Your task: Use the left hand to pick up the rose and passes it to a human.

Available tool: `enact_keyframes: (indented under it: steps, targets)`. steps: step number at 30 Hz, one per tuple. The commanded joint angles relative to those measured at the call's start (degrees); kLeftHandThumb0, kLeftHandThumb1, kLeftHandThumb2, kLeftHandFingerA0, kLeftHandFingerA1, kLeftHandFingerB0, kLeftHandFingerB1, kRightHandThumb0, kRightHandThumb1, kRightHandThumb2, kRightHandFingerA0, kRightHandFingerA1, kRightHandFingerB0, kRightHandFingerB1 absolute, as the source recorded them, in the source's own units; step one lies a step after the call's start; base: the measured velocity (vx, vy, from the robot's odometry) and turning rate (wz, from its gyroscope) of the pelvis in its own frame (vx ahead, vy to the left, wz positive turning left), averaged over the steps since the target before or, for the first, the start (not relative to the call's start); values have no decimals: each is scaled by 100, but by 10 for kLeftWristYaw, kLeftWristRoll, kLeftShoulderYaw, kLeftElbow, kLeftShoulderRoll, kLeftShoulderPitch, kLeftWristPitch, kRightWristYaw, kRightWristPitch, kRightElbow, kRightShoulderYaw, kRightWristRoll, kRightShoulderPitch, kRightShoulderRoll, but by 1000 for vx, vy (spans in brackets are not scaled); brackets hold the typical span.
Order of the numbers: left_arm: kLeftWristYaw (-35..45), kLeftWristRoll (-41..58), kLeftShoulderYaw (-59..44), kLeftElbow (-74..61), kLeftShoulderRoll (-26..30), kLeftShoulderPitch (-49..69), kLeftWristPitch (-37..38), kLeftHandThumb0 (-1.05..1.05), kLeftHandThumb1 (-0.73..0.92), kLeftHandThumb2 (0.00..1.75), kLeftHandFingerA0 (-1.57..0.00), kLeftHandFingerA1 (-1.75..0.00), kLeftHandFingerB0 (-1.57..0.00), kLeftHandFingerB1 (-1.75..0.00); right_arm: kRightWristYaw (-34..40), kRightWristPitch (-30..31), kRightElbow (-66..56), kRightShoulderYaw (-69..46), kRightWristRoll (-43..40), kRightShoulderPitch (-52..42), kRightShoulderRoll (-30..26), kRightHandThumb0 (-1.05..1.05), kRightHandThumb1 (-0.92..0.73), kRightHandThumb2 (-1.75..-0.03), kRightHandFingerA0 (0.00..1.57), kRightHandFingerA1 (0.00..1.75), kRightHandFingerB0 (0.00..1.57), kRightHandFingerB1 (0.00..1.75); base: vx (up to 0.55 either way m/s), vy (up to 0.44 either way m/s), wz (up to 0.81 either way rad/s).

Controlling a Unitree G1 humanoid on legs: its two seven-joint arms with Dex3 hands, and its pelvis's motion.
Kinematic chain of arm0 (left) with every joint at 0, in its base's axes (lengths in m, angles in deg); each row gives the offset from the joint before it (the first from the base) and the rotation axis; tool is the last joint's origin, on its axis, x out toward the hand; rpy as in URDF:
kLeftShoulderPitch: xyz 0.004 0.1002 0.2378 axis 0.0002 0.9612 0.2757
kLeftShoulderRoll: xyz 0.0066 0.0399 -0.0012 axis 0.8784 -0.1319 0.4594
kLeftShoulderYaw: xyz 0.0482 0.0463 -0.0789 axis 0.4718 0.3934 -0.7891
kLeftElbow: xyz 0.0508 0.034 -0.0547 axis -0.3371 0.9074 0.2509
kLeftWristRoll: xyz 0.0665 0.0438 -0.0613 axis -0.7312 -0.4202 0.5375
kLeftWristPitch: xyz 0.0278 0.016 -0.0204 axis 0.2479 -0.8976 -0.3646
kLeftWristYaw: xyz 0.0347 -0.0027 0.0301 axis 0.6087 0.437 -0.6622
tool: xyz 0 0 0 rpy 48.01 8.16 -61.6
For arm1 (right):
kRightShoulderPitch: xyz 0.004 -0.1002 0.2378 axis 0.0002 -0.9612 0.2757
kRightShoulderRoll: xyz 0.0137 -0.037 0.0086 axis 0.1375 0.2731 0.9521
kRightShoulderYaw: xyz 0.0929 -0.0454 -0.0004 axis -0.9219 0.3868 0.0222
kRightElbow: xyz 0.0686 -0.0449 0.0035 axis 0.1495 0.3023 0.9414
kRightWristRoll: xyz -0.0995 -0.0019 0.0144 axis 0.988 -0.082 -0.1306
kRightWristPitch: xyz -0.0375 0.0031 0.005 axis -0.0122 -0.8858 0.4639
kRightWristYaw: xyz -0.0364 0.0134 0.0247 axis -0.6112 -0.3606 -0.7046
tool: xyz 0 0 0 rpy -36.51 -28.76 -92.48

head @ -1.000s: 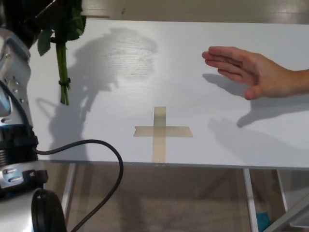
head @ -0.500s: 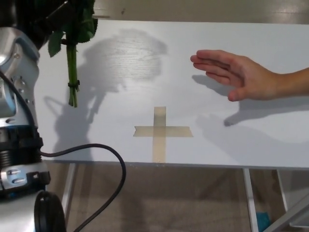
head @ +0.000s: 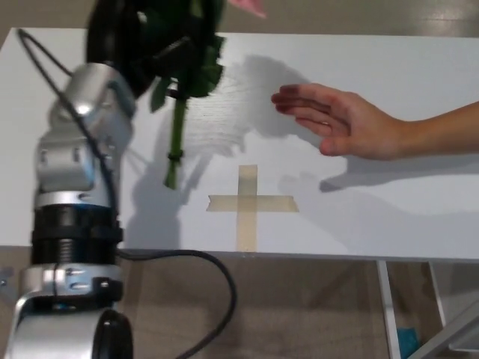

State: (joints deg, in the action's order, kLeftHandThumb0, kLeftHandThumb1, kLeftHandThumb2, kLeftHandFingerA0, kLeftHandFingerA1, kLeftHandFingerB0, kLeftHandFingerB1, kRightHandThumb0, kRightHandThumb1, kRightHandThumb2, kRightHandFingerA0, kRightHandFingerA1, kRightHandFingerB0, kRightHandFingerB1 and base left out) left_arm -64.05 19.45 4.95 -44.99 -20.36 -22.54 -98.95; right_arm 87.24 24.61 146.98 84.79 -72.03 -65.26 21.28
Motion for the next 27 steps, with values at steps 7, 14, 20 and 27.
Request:
enact_keyframes:
  steps: [7,14,20,27]
  targets:
    - [-12,7,19,43,-37,-41,27,-17,76,72,-100,-140,-85,-99,-5,8,1,-11,-9,4,2,-54,-80,-64,60,54,46,37,0,0,0]
    - [-30,7,21,74,-65,-69,37,-18,75,72,-92,-139,-86,-97,-2,7,1,-9,-5,8,4,-54,-80,-64,61,55,47,37,0,0,0]
    - [-36,13,29,69,-108,-75,50,-19,74,74,-101,-140,-85,-106,-4,7,0,-11,-5,11,5,-54,-80,-64,62,56,47,37,0,0,0]
    - [-32,20,41,73,-144,-79,66,-18,75,74,-98,-142,-86,-103,-4,11,-1,-10,-5,15,6,-54,-80,-64,62,56,47,37,0,0,0]
